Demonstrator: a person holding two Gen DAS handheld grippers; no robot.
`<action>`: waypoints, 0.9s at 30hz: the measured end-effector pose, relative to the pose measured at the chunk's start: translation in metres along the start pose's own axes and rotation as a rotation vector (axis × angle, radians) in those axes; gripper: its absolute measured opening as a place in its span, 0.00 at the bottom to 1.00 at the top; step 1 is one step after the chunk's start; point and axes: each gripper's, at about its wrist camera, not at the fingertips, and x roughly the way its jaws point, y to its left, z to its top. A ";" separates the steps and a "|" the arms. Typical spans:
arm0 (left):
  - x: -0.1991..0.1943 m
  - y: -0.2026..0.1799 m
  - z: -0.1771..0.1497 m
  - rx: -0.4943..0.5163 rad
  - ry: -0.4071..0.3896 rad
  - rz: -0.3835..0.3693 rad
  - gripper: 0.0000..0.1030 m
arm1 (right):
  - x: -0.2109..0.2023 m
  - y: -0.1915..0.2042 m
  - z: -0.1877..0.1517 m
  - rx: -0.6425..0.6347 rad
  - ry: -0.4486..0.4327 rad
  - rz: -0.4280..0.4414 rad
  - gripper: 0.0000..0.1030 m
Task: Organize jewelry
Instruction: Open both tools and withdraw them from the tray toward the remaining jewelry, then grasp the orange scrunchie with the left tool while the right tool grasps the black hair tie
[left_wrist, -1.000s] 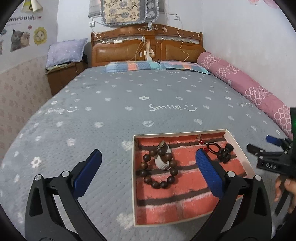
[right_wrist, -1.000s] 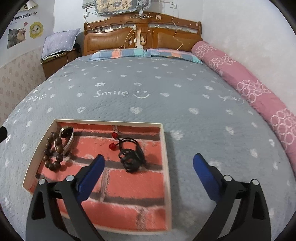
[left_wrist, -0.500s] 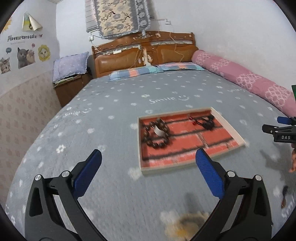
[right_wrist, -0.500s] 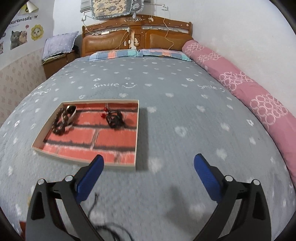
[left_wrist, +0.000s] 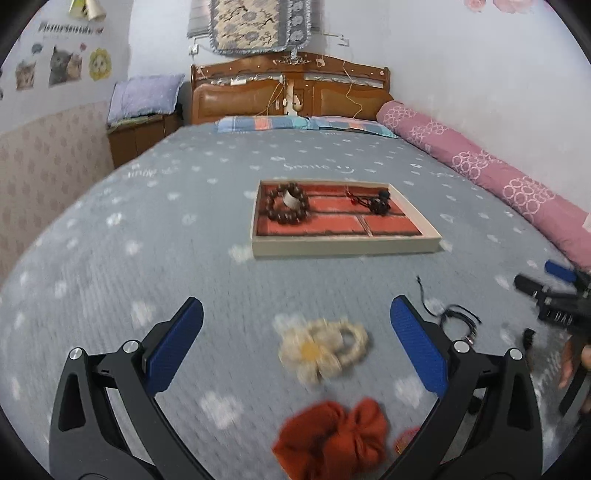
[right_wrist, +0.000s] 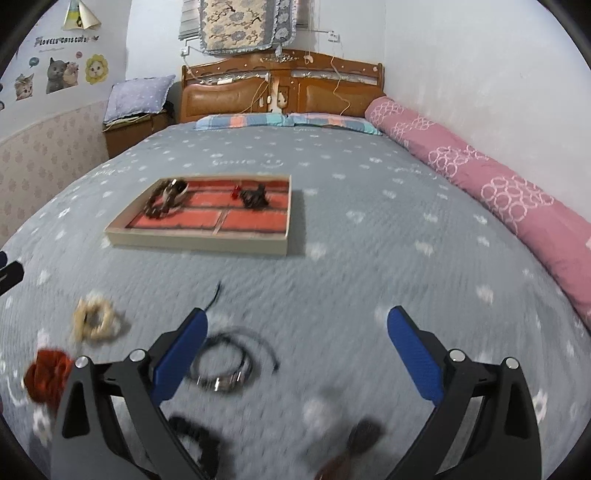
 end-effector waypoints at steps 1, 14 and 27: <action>-0.003 0.000 -0.006 -0.010 0.000 0.000 0.95 | -0.004 0.002 -0.009 -0.001 -0.003 -0.002 0.93; -0.014 -0.004 -0.072 -0.041 0.043 -0.003 0.95 | -0.022 0.021 -0.081 0.010 0.036 0.044 0.93; 0.007 -0.011 -0.090 -0.016 0.096 -0.008 0.95 | -0.007 0.033 -0.092 -0.025 0.077 0.016 0.93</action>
